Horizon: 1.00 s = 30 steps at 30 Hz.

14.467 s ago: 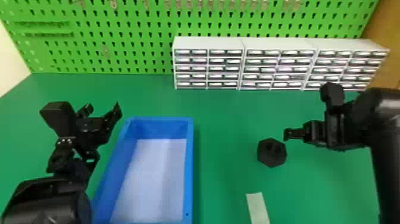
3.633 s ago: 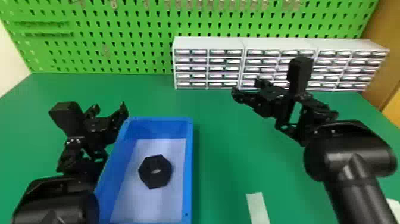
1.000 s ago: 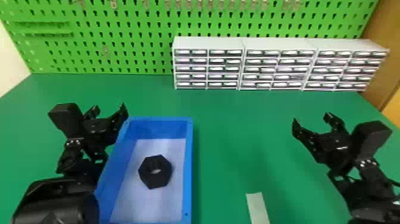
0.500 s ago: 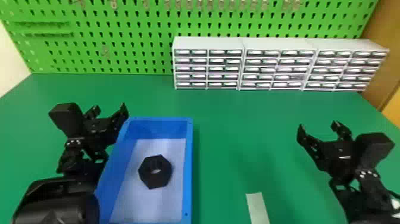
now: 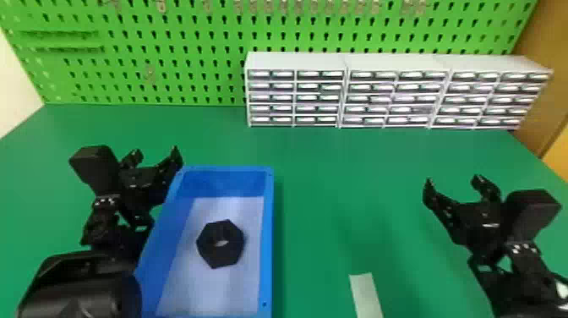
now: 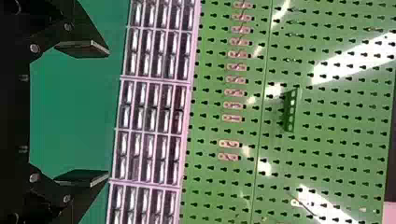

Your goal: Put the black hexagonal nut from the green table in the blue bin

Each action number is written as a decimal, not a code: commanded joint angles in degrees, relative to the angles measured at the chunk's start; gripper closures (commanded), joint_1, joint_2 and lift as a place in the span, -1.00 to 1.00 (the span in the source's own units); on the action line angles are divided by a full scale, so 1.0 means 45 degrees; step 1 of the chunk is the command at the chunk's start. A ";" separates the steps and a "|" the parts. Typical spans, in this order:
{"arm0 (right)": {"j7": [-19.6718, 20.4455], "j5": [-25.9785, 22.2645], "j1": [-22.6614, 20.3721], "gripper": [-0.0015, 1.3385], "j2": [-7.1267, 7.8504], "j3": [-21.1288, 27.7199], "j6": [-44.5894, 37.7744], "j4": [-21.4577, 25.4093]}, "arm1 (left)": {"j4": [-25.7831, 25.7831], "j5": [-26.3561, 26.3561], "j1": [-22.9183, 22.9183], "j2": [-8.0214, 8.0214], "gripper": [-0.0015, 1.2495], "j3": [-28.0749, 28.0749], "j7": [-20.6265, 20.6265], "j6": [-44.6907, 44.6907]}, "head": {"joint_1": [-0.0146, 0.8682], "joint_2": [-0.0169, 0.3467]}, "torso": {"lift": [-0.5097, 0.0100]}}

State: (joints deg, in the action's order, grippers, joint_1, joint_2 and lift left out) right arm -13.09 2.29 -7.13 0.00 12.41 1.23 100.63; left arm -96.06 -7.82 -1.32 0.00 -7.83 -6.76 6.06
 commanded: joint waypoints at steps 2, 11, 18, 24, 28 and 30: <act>-0.0001 0.0000 0.0041 -0.47 -0.0011 -0.0005 0.0000 0.0000 | 0.0000 -0.0020 0.0000 0.0033 -0.30 0.0001 -0.0001 0.0000 | 0.59 -0.63 | 0.59; 0.0018 0.0020 0.0041 -0.47 -0.0011 -0.0024 0.0020 0.0000 | 0.0000 0.0019 0.0019 0.0033 -0.30 0.0079 -0.0001 0.0000 | 0.59 -0.63 | 0.59; 0.0018 0.0020 0.0041 -0.47 -0.0011 -0.0044 0.0020 0.0000 | 0.0000 -0.0040 0.0019 0.0033 -0.30 0.0079 -0.0001 0.0000 | 0.59 -0.63 | 0.59; 0.0018 0.0020 0.0061 -0.47 0.0020 -0.0044 0.0020 0.0000 | 0.0000 -0.0040 -0.0020 0.0033 -0.30 0.0118 -0.0001 0.0000 | 0.59 -0.63 | 0.59; -0.0001 0.0020 0.0100 -0.47 0.0039 -0.0044 0.0020 0.0000 | 0.0000 -0.0020 -0.0040 0.0033 -0.30 0.0118 -0.0001 0.0000 | 0.59 -0.63 | 0.59; 0.0018 0.0020 0.0100 -0.47 0.0039 -0.0063 0.0020 0.0000 | 0.0000 -0.0040 -0.0040 0.0033 -0.30 0.0118 -0.0001 0.0000 | 0.59 -0.63 | 0.59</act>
State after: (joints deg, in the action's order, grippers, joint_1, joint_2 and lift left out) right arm -13.01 2.35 -6.76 0.14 12.20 1.32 100.63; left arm -96.06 -7.98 -1.43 0.00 -7.30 -6.76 6.06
